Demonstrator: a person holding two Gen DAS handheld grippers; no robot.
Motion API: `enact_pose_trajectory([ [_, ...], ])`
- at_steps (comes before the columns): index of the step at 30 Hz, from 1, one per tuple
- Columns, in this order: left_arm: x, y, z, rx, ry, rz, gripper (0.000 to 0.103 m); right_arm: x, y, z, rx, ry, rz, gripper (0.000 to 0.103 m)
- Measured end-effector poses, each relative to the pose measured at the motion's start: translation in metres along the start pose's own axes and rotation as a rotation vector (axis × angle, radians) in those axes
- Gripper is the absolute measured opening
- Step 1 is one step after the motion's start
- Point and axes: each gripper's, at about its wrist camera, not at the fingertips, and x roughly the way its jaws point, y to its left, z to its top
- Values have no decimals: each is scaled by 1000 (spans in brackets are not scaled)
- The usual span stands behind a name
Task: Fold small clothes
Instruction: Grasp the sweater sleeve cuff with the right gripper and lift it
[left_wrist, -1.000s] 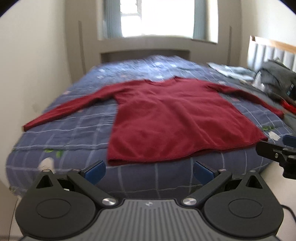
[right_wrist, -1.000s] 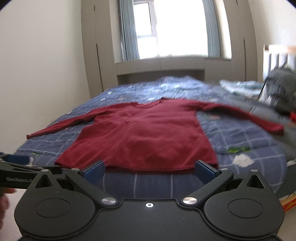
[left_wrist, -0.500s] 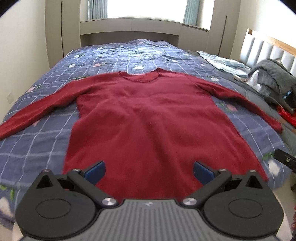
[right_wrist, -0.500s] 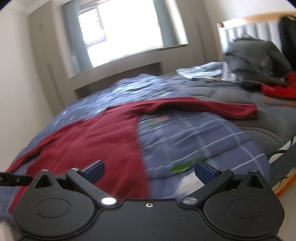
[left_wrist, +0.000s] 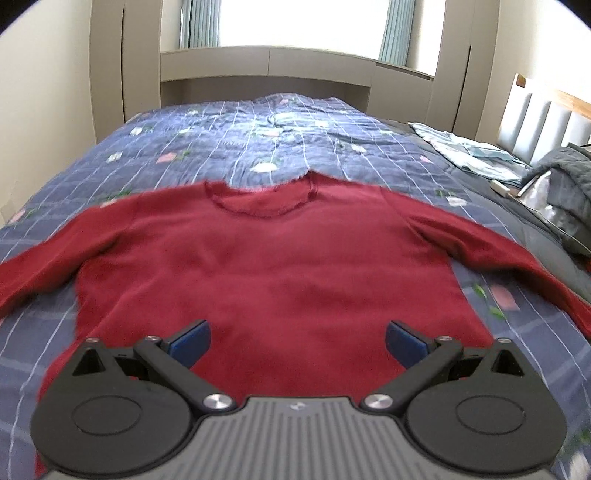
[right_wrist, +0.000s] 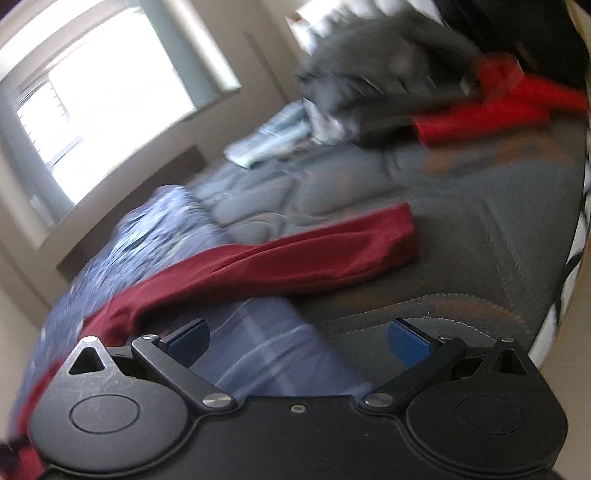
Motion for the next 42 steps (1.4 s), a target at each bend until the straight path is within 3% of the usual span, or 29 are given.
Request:
enact_pose_trajectory([
  [5,32,-8,12,25,-23,23,103,34,-22,19,227,-31,-55,103],
  [9,50,-7,11,33,12,45,103,48,-35,26,346,-65,-67,102],
  [11,54,-5,11,34,34,58,103,51,-38,29,385,-96,-82,95],
  [13,59,-2,14,31,85,42,103,55,-36,34,386,-119,-124,76],
  [14,60,1,17,21,107,26,103,60,-35,38,381,-120,-156,71],
  [16,61,8,24,-9,142,5,103,66,-31,42,350,-123,-224,45],
  [19,55,15,37,-12,140,0,103,73,-23,46,300,-124,-297,17],
  [21,51,19,47,-1,149,-13,103,75,-18,50,277,-133,-307,9],
  [24,49,29,62,-21,177,-56,103,69,2,60,204,-175,-304,7],
  [29,37,59,81,-96,154,-119,103,63,73,101,27,-272,-202,7],
  [34,21,92,93,-125,91,-104,103,56,182,126,-216,-341,21,7],
  [38,8,123,96,-168,48,-82,103,55,283,109,-469,-351,220,7],
  [42,-4,157,93,-227,11,-59,103,62,373,51,-747,-346,351,7],
])
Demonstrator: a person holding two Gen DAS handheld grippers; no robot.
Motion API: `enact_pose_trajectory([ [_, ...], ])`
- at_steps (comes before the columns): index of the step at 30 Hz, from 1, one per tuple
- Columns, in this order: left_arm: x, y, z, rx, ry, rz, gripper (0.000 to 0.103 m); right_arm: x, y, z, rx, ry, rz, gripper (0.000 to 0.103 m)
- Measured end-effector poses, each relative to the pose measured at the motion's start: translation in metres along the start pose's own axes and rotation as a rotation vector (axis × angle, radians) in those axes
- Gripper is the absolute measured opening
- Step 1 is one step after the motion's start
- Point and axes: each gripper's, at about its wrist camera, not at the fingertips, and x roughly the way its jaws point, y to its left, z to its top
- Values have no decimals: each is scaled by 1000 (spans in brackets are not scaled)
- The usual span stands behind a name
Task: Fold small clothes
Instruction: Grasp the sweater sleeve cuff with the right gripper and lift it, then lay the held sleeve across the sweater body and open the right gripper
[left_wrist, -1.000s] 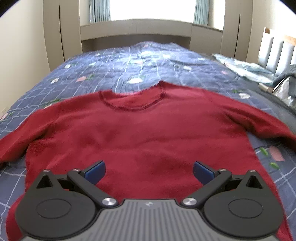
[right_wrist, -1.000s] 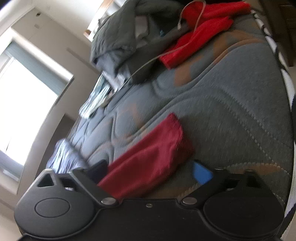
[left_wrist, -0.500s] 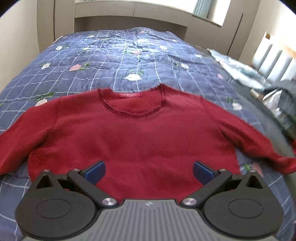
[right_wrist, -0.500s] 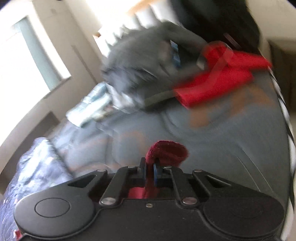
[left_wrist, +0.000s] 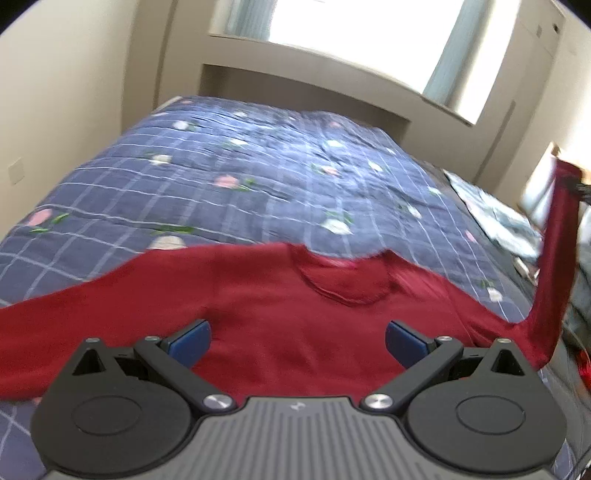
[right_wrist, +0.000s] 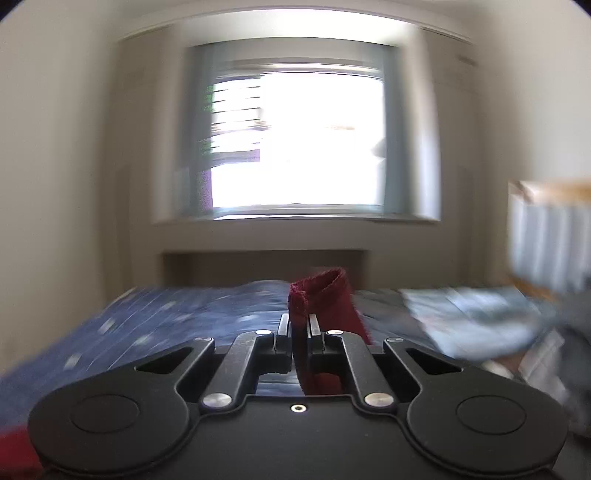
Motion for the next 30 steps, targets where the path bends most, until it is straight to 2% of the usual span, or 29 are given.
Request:
enact_pose_trajectory([
  [5,-11,47,0,-68,-19,31,103,28,97,-24,-107,59,147,7],
  [9,-13,79,-3,-91,-25,88,103,40,159,-64,-189,147,266,6],
  [14,-7,104,-10,-114,-21,133,103,38,236,-115,-385,223,364,6],
  [17,2,109,-15,-126,-9,149,103,32,254,-141,-470,250,400,6],
  [19,9,109,-16,-134,-6,147,103,32,256,-148,-491,276,419,10],
  [20,12,107,-16,-134,-6,145,103,31,256,-151,-495,288,437,13],
  [21,15,105,-16,-132,-9,143,103,29,257,-155,-492,292,448,22],
  [22,18,102,-16,-130,-14,142,103,26,254,-155,-489,293,461,37],
  [23,20,98,-15,-126,-24,139,103,24,252,-157,-486,287,476,45],
  [24,22,95,-15,-122,-32,135,103,19,247,-158,-486,276,486,60],
  [25,25,90,-15,-118,-40,128,103,14,240,-158,-490,262,486,70],
  [26,29,84,-15,-114,-46,121,103,5,230,-157,-495,245,478,73],
  [28,38,72,-15,-104,-63,102,103,-10,207,-158,-505,215,452,85],
  [30,50,58,-17,-87,-73,91,103,-23,184,-161,-514,196,397,93],
])
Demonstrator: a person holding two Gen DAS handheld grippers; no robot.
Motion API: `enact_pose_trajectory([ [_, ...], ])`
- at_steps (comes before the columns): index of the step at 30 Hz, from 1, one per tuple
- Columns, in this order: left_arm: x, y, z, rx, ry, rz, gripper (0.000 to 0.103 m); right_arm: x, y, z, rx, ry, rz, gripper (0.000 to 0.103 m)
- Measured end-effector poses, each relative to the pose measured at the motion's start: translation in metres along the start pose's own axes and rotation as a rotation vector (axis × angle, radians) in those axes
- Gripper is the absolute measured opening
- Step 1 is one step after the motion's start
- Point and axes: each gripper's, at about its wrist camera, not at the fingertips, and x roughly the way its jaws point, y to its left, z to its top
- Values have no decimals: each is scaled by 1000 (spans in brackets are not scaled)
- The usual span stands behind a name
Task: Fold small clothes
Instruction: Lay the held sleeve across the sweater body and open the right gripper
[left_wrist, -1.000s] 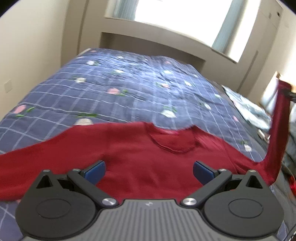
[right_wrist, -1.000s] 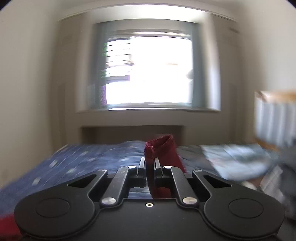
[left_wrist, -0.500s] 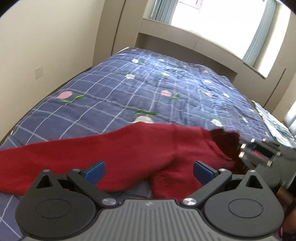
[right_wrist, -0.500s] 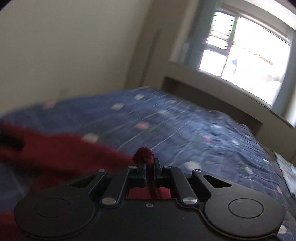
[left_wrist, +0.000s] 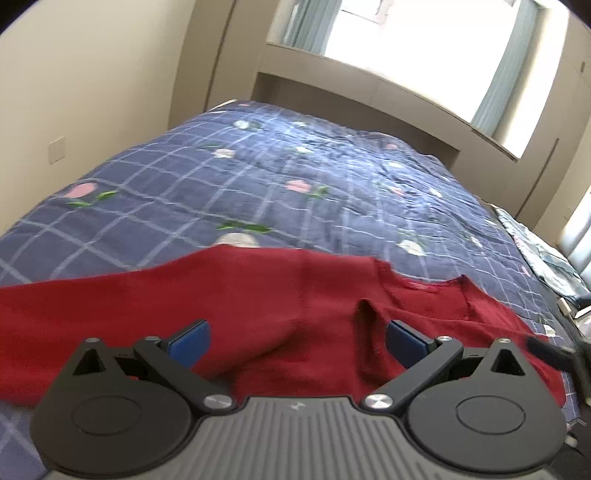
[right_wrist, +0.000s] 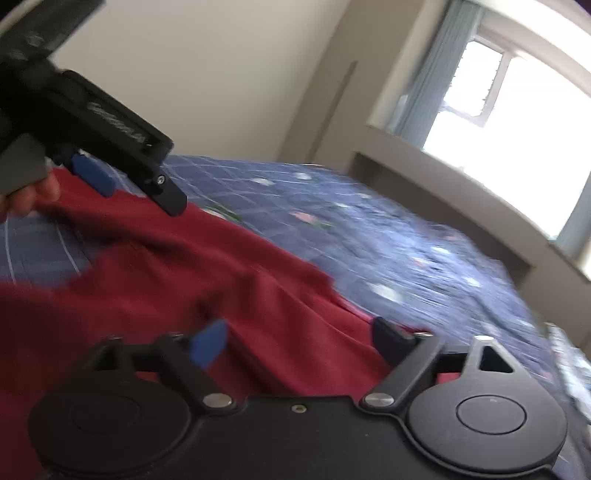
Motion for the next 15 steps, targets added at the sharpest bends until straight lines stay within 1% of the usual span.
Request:
enact_pose_trajectory([
  [2,15,-17,-5,24,-15,-17,103,-17,-14,-18,0,14,-74,96],
  [4,32,-33,-13,52,-25,-5,103,-31,-26,-35,-4,46,-153,99],
  [5,40,-40,-17,64,-28,13,103,-38,-33,-45,-5,71,-201,99],
  [7,54,-51,-25,88,-38,50,103,-45,-42,-61,-3,108,-263,101],
  [11,72,-69,-46,176,-81,156,103,-50,-53,-94,-7,185,-377,102],
  [13,77,-74,-55,214,-83,189,103,-49,-57,-108,18,182,-408,102],
  [15,75,-76,-56,220,-95,196,103,-45,-62,-113,51,175,-436,102],
])
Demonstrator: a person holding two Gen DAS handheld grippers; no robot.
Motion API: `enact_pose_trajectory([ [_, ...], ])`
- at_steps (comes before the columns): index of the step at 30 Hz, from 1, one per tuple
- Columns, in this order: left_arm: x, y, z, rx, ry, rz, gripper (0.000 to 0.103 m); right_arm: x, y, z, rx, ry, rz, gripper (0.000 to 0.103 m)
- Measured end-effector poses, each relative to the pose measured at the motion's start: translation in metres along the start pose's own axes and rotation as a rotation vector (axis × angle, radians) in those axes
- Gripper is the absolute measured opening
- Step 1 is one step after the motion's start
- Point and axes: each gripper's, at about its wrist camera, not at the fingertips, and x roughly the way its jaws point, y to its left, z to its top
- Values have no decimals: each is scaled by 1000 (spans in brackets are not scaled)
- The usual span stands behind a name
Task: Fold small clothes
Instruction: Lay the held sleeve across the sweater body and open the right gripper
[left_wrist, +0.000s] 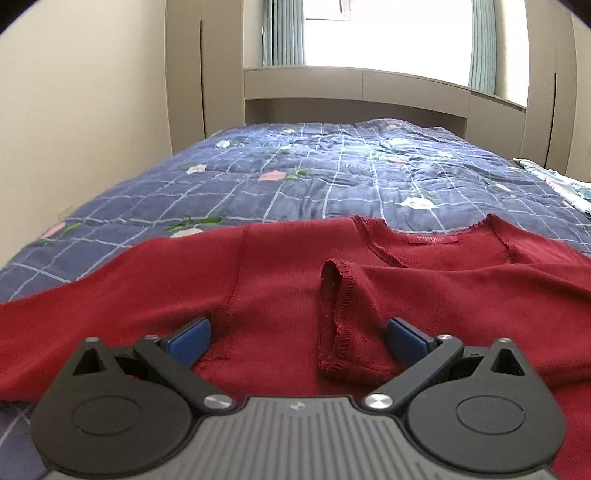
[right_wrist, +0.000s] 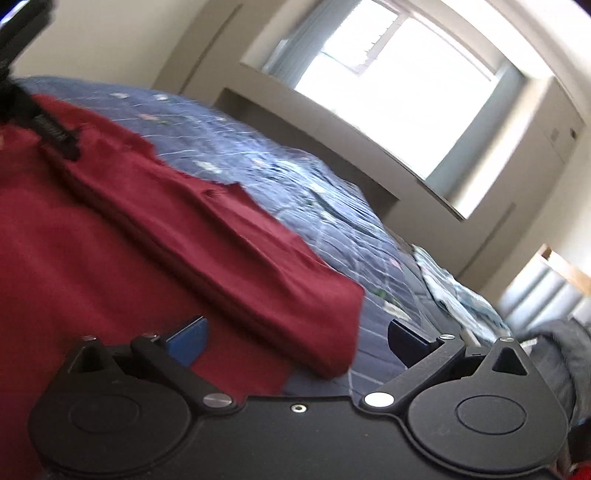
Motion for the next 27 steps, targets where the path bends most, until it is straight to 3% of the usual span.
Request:
enact_pose_trajectory([
  [5,1,1,-1,2,1,4,103,21,-5,4,34,-4,-130,102],
  [14,1,1,-1,3,1,5,103,34,6,6,-78,-22,-197,102],
  [23,1,1,-1,2,0,6,103,32,-12,1,23,83,-89,102],
  [27,0,0,-1,3,1,7,103,51,-17,5,57,105,-186,102],
])
